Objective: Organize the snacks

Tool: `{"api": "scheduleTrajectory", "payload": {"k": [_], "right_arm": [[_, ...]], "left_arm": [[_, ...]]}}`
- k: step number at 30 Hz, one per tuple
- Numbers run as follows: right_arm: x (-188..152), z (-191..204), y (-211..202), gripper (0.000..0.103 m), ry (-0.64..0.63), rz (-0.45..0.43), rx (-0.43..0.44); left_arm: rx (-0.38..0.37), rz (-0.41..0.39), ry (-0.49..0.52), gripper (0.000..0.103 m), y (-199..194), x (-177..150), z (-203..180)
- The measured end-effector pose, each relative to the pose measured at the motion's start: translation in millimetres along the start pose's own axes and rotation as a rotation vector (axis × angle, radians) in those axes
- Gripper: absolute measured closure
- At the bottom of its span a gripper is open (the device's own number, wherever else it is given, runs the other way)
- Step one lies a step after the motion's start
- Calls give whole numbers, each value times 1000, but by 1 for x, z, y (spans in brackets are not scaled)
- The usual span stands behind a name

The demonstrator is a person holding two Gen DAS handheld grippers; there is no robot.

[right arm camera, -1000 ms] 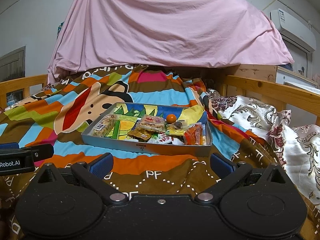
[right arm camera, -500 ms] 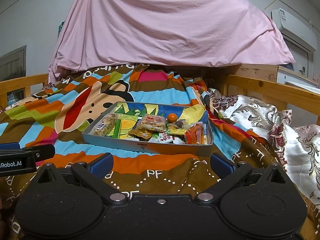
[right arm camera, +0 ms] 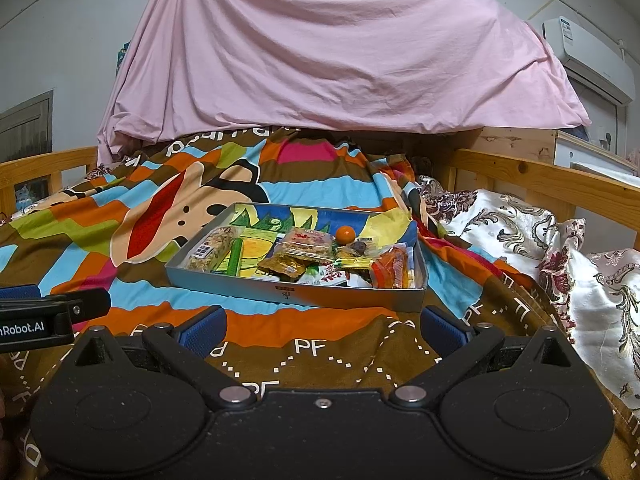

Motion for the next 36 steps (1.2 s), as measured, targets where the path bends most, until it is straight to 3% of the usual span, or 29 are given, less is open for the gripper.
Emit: {"api": "scheduleTrajectory", "payload": {"k": [36], "right_arm": [[0, 2, -1, 1, 0, 1, 1]], "left_arm": [[4, 15, -30, 0, 0, -2, 5]]}}
Point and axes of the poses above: each gripper's, at about its wrist camera, not at the fingertips, and y roughly the way its jaws point, z to its left, x to its top, the point moved 5 cm from there along y, roughly the way its jaws point, and after that the axes turned 8 degrees about -y, right-handed, at the moved point
